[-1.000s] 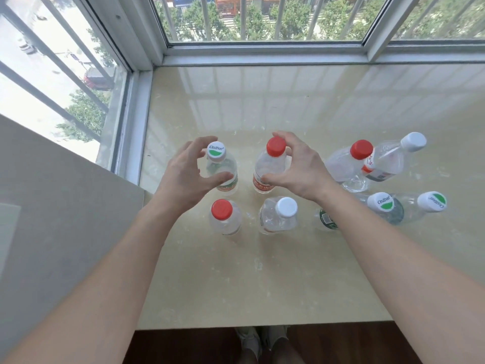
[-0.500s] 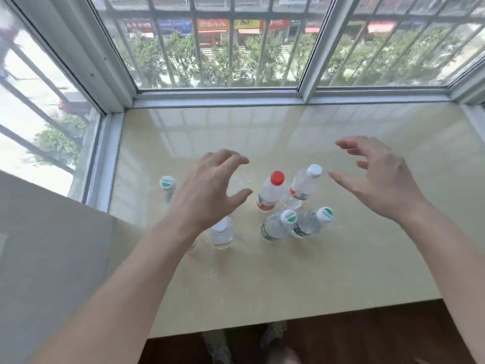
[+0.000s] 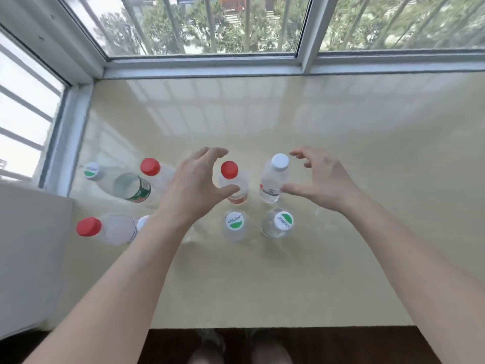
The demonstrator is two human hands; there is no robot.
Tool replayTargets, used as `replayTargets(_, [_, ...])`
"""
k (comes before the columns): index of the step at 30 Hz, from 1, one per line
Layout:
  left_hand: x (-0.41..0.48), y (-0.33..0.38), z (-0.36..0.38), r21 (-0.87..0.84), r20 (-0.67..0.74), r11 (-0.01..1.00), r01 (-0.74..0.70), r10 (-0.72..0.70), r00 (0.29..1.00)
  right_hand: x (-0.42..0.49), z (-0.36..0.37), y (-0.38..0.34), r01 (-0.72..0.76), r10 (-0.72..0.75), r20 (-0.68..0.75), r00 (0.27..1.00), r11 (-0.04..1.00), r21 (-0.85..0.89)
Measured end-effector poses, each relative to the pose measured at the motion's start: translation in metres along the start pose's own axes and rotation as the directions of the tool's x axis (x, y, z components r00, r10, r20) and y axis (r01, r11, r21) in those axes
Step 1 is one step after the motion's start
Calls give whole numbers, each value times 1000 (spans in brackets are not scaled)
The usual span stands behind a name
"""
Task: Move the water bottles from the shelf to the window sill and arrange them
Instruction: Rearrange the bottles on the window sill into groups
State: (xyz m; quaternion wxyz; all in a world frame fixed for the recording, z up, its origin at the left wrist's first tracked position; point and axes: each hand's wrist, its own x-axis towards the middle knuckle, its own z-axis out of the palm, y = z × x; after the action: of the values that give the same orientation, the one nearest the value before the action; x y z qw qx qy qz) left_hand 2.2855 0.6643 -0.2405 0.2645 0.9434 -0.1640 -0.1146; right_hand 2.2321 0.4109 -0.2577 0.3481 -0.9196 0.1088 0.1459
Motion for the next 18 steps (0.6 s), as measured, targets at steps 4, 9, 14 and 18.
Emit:
replayTargets(4, [5,-2,22,-109,17,991,83,-82,996,18,29,-4,-56,60,-66,996,996,68])
replayTargets(9, [13,-5,35,-266,39,945,189,-186,982,29,47,-14,-82,95,-171,981,993,82])
replayTargets(14, [18,-9,37,-297,48,937,187,-180,982,33,49,-6,-14,32,-155,987,994,112])
replayTargets(18, [20,-12,38,-307,13,933,186,-191,982,36,40,6,114,-106,-60,993,984,141])
